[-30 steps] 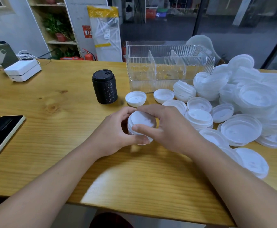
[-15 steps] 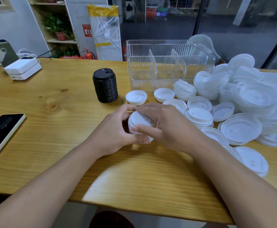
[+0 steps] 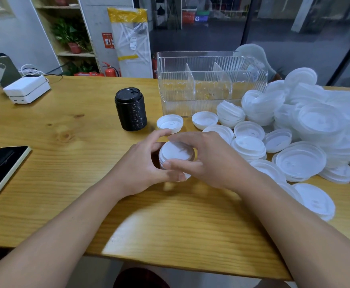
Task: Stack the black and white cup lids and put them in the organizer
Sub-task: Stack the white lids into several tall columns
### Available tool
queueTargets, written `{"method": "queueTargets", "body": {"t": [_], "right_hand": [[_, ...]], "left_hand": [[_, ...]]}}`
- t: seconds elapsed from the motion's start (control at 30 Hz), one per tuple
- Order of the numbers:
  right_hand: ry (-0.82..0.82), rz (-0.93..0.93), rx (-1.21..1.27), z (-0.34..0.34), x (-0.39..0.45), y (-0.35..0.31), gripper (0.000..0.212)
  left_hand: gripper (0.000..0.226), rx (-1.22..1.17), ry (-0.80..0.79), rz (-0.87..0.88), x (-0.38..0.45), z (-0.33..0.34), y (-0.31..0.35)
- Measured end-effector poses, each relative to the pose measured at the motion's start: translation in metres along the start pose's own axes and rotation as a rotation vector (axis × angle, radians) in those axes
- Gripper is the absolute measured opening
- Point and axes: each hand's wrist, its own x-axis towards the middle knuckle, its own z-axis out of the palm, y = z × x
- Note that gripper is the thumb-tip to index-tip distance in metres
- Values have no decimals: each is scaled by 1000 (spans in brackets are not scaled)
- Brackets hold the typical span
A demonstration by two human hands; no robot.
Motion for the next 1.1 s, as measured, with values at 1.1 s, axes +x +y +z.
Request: {"method": "queueTargets", "body": {"t": [1.1], "right_hand": [[211,183,12,-38,1,20,25]], "left_hand": [[70,44,-48,52,-3,1,-7]]}}
